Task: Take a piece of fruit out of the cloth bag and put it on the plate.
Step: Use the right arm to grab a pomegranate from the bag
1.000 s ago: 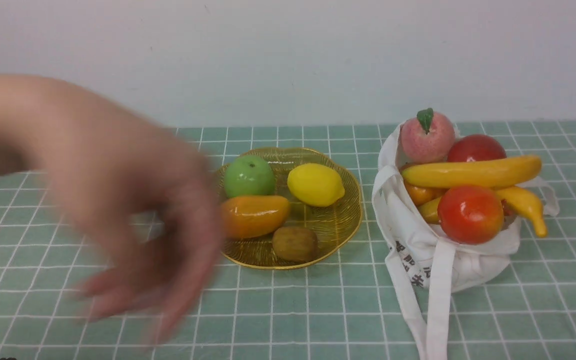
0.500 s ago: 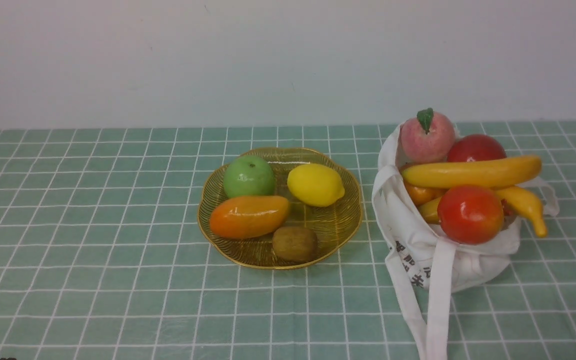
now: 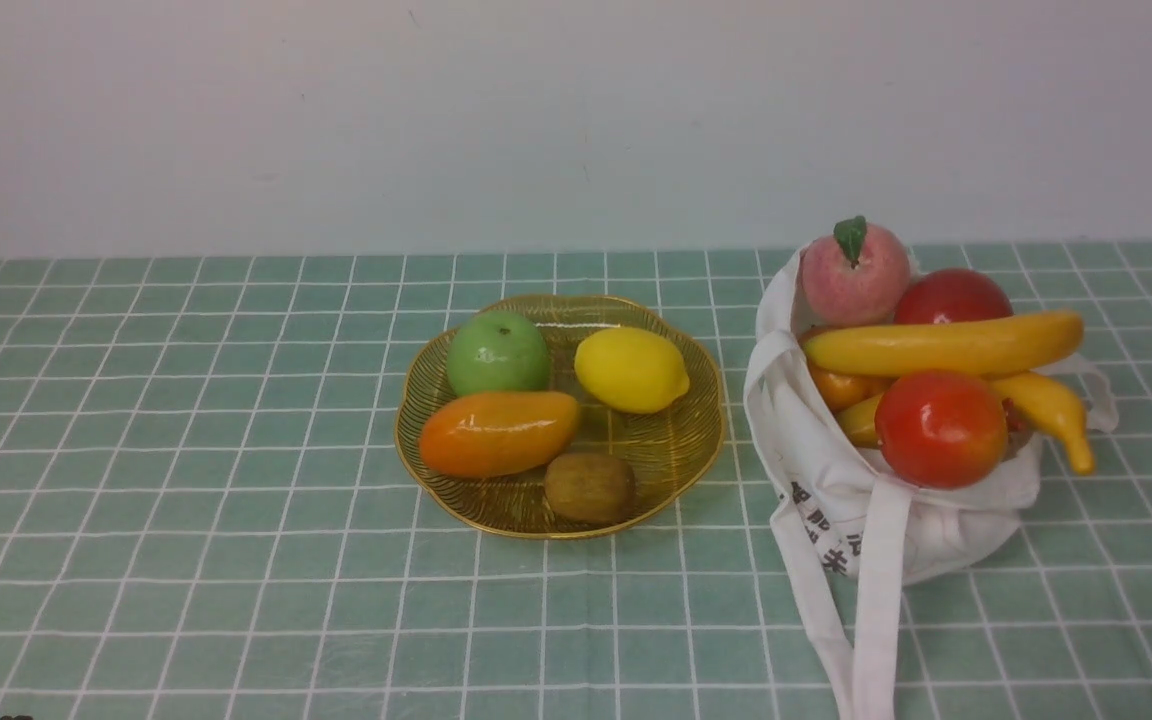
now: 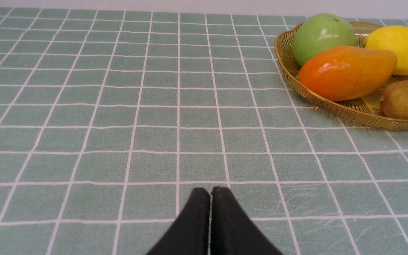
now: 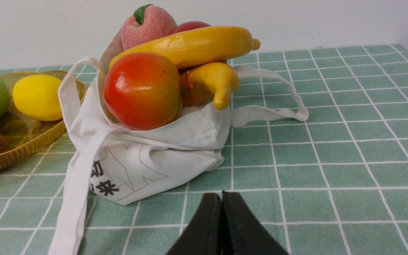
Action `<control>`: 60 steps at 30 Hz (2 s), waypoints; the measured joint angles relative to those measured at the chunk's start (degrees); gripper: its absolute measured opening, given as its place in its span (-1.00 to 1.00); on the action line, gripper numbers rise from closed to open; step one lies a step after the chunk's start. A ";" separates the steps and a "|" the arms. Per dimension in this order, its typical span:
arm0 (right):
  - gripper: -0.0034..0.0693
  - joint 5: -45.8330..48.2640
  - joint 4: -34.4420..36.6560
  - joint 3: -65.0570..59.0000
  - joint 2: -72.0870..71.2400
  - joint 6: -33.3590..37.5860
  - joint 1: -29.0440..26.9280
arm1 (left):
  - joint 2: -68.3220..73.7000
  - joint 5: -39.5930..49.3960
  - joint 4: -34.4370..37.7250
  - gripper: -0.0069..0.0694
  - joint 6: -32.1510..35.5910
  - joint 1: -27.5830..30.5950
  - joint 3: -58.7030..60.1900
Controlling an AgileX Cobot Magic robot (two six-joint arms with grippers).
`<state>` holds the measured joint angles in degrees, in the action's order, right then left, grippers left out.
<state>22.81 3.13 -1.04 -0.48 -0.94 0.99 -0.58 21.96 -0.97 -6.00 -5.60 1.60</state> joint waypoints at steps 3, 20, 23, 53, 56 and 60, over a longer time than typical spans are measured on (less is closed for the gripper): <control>-0.95 0.00 0.00 0.00 0.00 0.00 0.00 | 0.00 0.00 0.00 -0.84 0.00 0.00 0.00; -0.95 -2.00 35.19 -0.55 0.00 -12.01 0.00 | 0.00 0.00 0.00 -0.84 0.00 0.00 0.00; -0.95 -2.89 38.23 -0.55 0.00 -12.14 0.00 | 0.00 0.00 0.00 -0.84 0.00 0.00 0.00; -0.86 15.41 22.70 38.33 48.65 8.52 0.00 | 0.00 0.00 0.00 -0.84 0.00 0.00 0.00; -0.76 18.02 22.65 42.85 55.87 8.89 0.00 | 0.00 0.00 0.00 -0.84 0.00 0.00 0.00; -0.52 20.17 22.60 49.26 63.13 11.12 0.00 | 0.00 0.00 0.00 -0.84 0.00 0.00 0.00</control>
<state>42.98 25.73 48.22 62.66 10.18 0.99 -0.58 21.96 -0.97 -6.00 -5.60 1.60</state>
